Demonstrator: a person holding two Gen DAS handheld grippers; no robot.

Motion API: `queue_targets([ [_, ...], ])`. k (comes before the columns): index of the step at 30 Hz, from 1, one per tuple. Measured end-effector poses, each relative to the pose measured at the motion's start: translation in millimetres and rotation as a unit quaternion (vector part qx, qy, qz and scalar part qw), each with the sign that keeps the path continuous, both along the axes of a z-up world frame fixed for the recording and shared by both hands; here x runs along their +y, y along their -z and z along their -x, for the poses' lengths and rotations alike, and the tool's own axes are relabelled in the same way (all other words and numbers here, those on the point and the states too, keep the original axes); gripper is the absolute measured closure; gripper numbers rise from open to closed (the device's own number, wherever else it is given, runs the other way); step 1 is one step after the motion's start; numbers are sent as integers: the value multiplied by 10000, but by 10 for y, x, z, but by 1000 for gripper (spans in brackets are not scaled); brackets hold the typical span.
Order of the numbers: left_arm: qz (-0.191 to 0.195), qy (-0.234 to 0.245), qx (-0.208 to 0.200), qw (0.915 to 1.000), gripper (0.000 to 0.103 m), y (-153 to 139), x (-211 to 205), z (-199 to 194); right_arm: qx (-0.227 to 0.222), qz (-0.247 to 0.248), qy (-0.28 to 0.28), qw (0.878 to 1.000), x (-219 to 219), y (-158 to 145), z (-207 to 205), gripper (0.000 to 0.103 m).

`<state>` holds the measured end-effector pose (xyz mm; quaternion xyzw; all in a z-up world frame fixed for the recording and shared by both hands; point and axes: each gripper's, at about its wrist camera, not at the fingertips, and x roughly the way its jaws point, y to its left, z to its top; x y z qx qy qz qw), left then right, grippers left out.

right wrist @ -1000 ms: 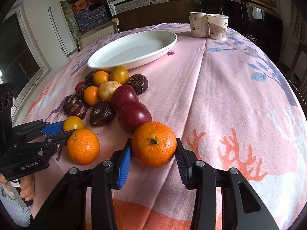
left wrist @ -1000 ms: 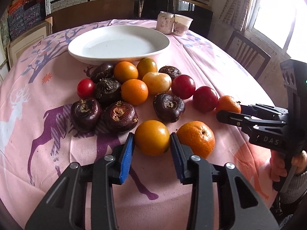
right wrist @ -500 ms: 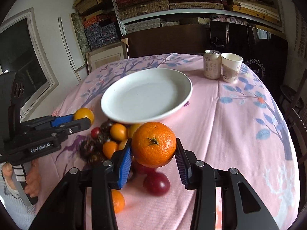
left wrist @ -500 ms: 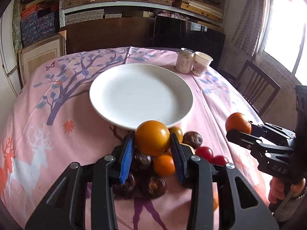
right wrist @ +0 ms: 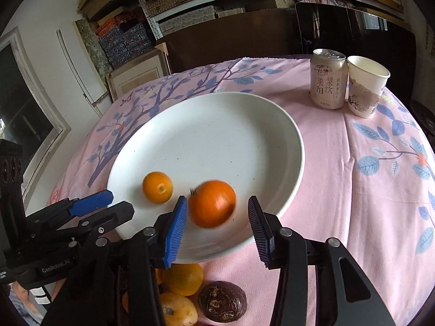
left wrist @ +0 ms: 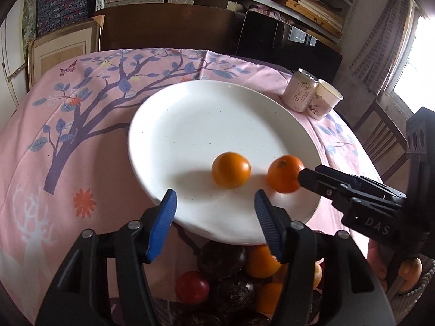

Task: Organize fruits
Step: 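Lower the tangerine onto the white plate with the right tool while the left tool releases its tomato there, then withdraw both open tools from the plate back over the fruit cluster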

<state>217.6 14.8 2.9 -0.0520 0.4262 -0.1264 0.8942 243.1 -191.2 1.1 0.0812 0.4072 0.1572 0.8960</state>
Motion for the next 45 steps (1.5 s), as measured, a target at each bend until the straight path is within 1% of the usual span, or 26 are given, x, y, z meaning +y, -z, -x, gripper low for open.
queue_targets([
  [1, 39, -34, -28, 10000, 38, -20, 23, 22, -33, -62, 12, 10000, -23, -25, 15, 57],
  [3, 52, -68, -98, 9999, 38, -57, 50, 78, -94, -175, -4, 9998, -64, -76, 54, 57],
  [8, -162, -228, -321, 9991, 37, -132, 144, 254, -338, -133, 6, 9993, -109, -178, 264, 55],
  [10, -210, -375, -389, 9983, 32, -142, 222, 370, -458, -113, 31, 9989, -137, -193, 405, 47],
  [12, -295, -506, -427, 9974, 30, -114, 317, 532, -568, -50, 88, 9983, -196, -177, 585, 42],
  [14, -316, -611, -354, 9970, 29, -45, 438, 715, -588, -70, 123, 9982, -298, -123, 767, 40],
  [17, -262, -755, -181, 9966, 25, 84, 597, 969, -443, -240, 157, 9986, -457, -1, 1005, 39],
  [20, -322, -664, -65, 9973, 25, 195, 598, 1160, -369, -373, 212, 9984, -559, 121, 1228, 34],
  [22, -483, -518, -36, 9975, 25, 244, 520, 1239, -374, -412, 209, 9982, -598, 154, 1337, 33],
  [25, -810, -375, -116, 9959, 21, 278, 368, 1291, -459, -476, 240, 9975, -646, 156, 1445, 29],
  [29, -1057, -161, -140, 9942, 20, 319, 211, 1286, -407, -508, 279, 9975, -660, 175, 1478, 28],
  [31, -1300, -163, -172, 9912, 20, 348, 145, 1263, -387, -500, 261, 9977, -648, 189, 1483, 28],
  [33, -1444, -165, -125, 9893, 20, 385, 115, 1215, -375, -493, 230, 9978, -642, 194, 1480, 28],
  [34, -1452, -172, -83, 9892, 20, 401, 117, 1183, -363, -484, 220, 9979, -636, 198, 1476, 28],
  [42, -1116, -185, 114, 9935, 19, 451, 205, 978, -231, -478, 242, 9983, -633, 243, 1442, 28],
  [44, -942, -106, 191, 9953, 30, 455, 227, 993, -215, -447, 245, 9985, -626, 252, 1442, 28],
  [45, -969, -58, 170, 9951, 34, 446, 208, 1016, -203, -415, 249, 9986, -621, 258, 1443, 28],
])
